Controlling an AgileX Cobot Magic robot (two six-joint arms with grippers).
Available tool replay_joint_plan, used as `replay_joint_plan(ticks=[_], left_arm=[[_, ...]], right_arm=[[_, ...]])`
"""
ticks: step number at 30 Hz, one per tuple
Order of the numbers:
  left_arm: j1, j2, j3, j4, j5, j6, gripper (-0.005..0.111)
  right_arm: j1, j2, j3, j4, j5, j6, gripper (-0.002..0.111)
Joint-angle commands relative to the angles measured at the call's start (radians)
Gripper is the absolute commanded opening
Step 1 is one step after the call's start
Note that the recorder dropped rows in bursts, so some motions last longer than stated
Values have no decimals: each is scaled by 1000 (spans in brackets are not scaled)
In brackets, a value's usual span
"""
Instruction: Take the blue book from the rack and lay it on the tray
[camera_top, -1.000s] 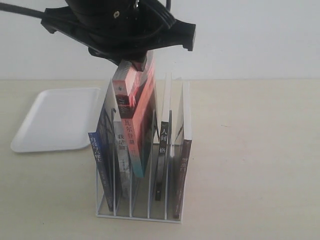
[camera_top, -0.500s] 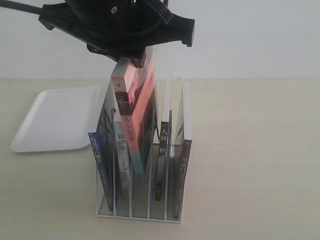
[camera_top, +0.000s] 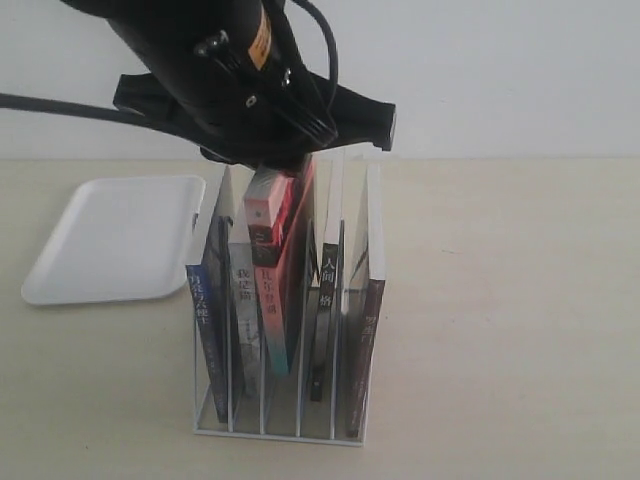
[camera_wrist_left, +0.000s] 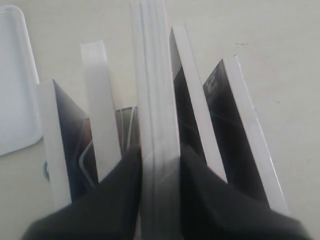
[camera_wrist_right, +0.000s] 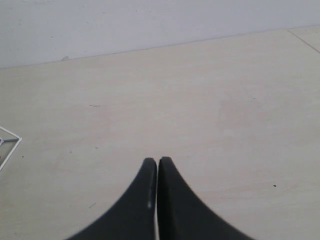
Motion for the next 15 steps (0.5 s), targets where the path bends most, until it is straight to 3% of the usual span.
replay_joint_plan(ticks=[1,11,15], left_arm=[[-1,-18,3,13,-46,-16,23],[-1,6,3,15,-20,3,31],[-1,-51,3,112,179,35,31]], right_arm=[[-2,-5,-1,-2,-5,-6,0],[-2,-5,-1,-2,-5,-6,0],[-2,-5,-1,-2,-5,-6,0]])
